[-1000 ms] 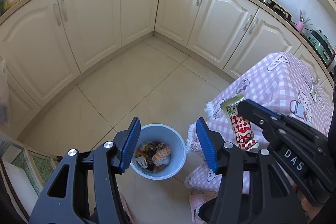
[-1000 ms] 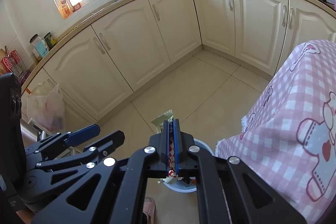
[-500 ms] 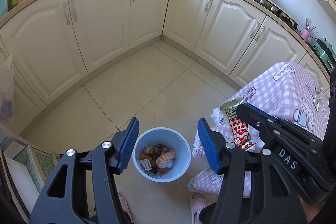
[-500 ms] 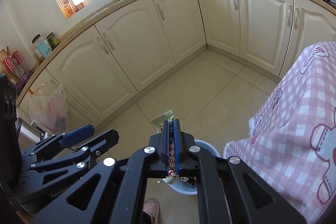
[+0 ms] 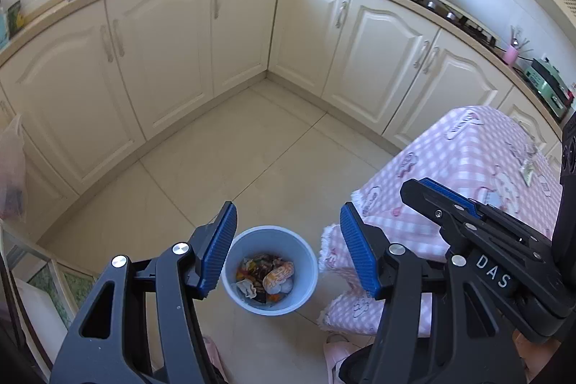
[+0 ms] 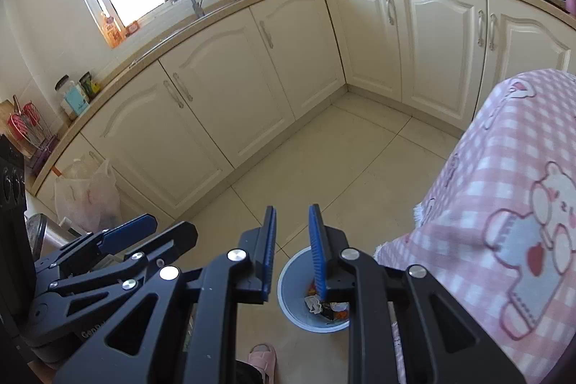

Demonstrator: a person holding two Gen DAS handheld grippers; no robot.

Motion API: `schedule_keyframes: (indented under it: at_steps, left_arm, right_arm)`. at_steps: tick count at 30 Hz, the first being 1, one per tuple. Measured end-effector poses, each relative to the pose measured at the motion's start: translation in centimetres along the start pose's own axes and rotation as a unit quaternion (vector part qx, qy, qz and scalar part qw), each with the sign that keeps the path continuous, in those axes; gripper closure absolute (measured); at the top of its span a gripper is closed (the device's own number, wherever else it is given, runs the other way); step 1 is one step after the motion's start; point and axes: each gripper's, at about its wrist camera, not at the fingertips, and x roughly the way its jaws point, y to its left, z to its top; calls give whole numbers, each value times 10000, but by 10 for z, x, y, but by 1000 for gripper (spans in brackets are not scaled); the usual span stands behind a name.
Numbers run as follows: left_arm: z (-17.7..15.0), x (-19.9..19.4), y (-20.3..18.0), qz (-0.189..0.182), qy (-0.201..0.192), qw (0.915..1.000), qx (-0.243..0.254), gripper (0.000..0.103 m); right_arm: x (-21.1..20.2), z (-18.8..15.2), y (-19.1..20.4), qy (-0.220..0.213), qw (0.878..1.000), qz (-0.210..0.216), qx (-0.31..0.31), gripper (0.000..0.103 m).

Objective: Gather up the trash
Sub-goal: 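Open the right tool to drop the green-white wrapper into the bucket, then move both tools back over the table toward the last wrappers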

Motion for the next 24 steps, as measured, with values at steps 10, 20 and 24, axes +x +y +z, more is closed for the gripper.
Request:
schedule_keyframes:
  at_steps: [10,20,24]
  left_arm:
    - [7,-32,-84,-406,-264,9969,619,43]
    - [5,-29,-222,-1042,-249,9792,1725,42]
    - [-1,-18,-277,-1214,-201,9676,2206,41]
  right_arm:
    - [-85,2,-55,-608,9969,-394,298,84]
    - [-174,-12,-174,-1187,9808,-1169,1017,82]
    - [-196,-21,-224,-1282,9716,-1474,1338,80]
